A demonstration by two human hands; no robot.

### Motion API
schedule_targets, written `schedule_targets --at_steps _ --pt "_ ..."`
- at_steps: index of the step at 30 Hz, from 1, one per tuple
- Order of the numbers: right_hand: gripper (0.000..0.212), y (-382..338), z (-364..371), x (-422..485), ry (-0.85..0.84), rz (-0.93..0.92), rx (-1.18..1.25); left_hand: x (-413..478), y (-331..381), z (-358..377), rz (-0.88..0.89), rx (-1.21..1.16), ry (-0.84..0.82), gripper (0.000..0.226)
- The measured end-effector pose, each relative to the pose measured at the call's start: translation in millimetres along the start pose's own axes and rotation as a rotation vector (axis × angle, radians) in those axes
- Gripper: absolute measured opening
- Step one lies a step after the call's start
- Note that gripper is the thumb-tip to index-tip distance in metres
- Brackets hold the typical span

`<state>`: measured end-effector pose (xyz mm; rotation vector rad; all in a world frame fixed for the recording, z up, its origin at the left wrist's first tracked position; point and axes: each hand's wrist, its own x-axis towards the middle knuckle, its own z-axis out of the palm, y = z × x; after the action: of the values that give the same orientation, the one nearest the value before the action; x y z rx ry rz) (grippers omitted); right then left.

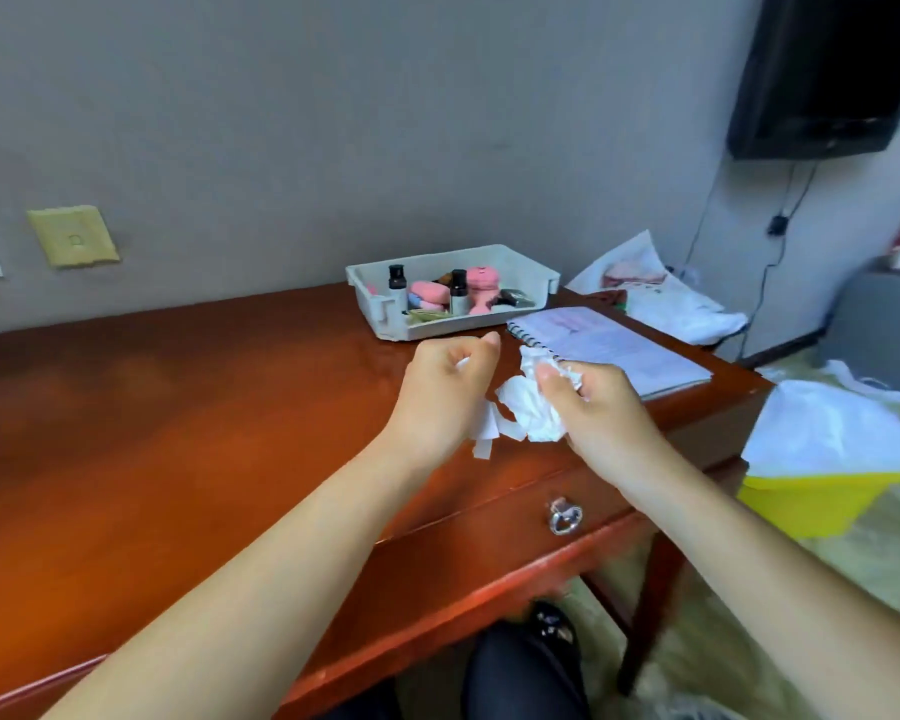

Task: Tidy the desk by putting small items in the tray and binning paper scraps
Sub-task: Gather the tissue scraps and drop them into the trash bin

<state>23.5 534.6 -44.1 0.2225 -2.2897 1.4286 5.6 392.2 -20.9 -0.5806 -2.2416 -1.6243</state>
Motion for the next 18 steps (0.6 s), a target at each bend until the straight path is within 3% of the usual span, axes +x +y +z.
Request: schedule_targets --at_steps 6,11,15,18 --pt "0.043 50.5 -71.5 -29.0 0.129 0.084 -0.082 -4.2 -2.0 96.0 0.012 -0.153 -0.228 0.052" --pt "0.043 98.1 -120.1 -65.0 0.227 0.213 -0.110 -25.0 -2.9 176.4 0.048 -0.236 -0.312 0.052" --pt "0.039 140.8 -148.4 -97.3 0.265 0.328 -0.099 -49.5 -15.1 238.1 -0.021 -0.249 -0.416 0.055" --pt "0.048 180.8 -160.8 -122.1 0.304 0.460 -0.119 -68.6 -36.7 277.3 -0.093 -0.284 -0.463 0.050"
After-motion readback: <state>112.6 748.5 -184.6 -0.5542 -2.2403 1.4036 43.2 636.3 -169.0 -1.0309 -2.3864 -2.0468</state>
